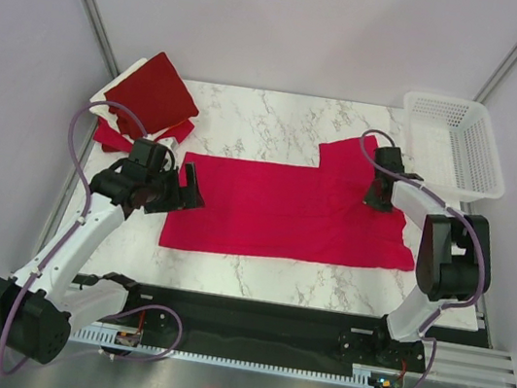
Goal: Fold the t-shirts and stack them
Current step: Fold the tshirt
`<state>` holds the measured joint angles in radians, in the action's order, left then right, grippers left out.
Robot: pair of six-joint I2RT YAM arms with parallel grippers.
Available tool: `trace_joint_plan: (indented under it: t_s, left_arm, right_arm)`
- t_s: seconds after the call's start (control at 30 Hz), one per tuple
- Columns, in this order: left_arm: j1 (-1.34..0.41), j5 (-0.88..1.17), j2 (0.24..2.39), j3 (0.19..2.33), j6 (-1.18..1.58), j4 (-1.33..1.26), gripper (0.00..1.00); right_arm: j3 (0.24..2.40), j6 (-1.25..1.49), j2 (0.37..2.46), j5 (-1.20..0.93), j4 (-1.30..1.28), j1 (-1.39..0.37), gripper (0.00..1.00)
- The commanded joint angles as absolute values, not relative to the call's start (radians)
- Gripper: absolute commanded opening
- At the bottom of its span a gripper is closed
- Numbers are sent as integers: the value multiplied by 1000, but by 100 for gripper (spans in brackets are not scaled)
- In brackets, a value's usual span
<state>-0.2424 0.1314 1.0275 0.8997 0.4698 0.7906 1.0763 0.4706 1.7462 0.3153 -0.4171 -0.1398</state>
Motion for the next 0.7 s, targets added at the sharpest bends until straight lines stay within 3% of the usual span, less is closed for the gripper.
trace_joint_plan:
  t_s: [0.0,0.33,0.43,0.47,0.5,0.67]
  left_arm:
    - [-242,115,1026,900,436,776,95]
    - [-244,117,1028,899,436,776,95]
    - [-244,117,1028,899,434,776,95]
    - [-244,117,1028,899,434,776,95]
    - [-242,117,1029,899,434,776,95]
    - [-244,114,1029,899,436,778,95]
  right_arm:
    - [1161,474,1726,340,-408,-120,0]
    - [1428,425,1865,356,-475,-48,0]
    - [1509,404,1919,353,-511,-35,45]
    - [1528,400,1928,359,-520,-35,70]
    - [1563,399,1942,365,-535,-35,78]
    - [1661,391,1948,305,-538,-37,80]
